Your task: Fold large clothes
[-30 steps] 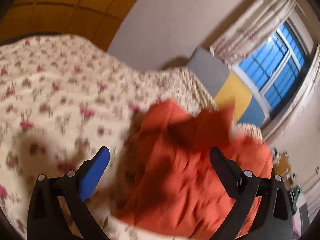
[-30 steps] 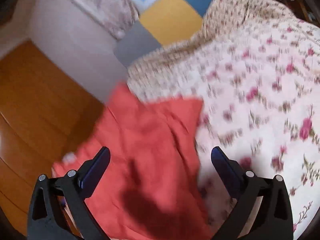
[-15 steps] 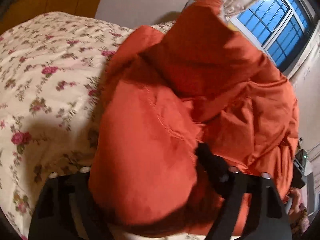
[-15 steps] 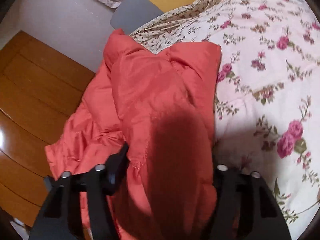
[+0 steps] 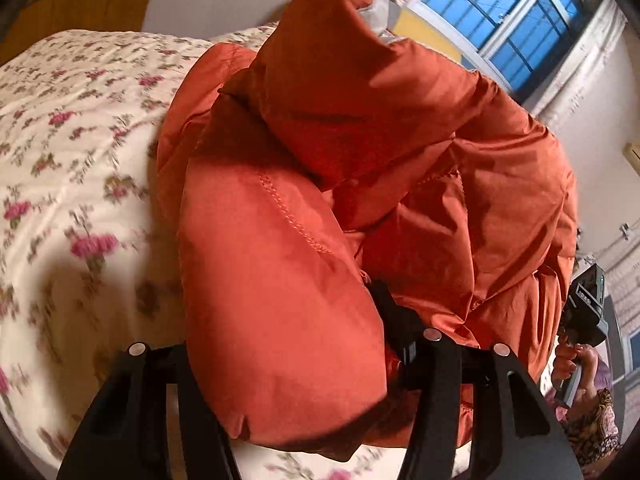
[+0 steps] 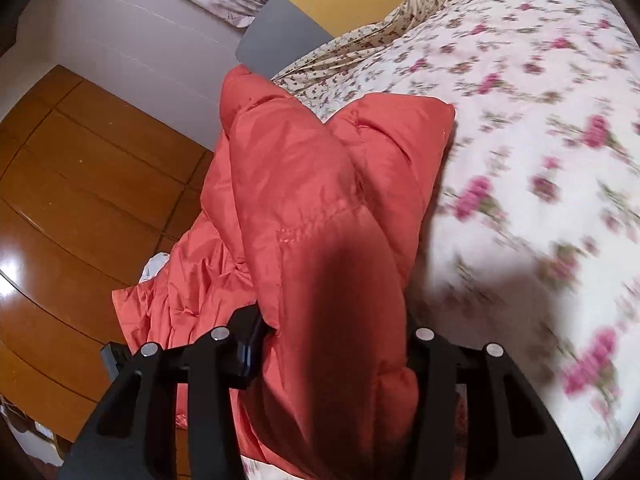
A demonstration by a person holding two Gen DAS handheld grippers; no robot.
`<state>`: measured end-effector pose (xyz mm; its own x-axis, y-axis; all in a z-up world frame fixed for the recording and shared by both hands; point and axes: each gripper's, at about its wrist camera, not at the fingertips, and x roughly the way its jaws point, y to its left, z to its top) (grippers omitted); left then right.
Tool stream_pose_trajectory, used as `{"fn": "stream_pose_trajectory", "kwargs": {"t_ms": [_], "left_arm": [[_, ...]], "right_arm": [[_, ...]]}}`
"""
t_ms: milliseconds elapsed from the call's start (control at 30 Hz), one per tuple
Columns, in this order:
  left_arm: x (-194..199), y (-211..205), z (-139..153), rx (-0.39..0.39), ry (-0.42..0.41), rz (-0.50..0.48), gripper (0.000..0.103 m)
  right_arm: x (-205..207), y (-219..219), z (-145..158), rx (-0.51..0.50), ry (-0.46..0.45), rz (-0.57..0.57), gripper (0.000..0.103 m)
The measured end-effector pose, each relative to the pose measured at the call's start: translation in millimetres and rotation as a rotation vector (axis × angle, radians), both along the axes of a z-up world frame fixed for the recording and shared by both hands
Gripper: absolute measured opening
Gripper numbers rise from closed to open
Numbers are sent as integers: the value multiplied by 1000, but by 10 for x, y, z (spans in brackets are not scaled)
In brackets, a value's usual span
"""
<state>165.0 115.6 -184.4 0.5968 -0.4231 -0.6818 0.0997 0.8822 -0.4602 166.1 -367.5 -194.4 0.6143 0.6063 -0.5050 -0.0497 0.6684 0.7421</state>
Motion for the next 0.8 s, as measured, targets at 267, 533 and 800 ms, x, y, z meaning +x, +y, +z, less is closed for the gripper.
{"fn": "stream_pose_trajectory", "kwargs": {"t_ms": [267,533,800], "left_arm": [[-264,-229,-17,-21,1,-66,54],[-412,-157,-25,-22,-9,8,74],[-640,130,479,42,-207,111,90]], "right_arm": [[-547,-252,20,-21,-4,-52,46],[-627,-248,56,-118,-4,-96,67],[-794,-357,595,-316,-152,-200,85]]}}
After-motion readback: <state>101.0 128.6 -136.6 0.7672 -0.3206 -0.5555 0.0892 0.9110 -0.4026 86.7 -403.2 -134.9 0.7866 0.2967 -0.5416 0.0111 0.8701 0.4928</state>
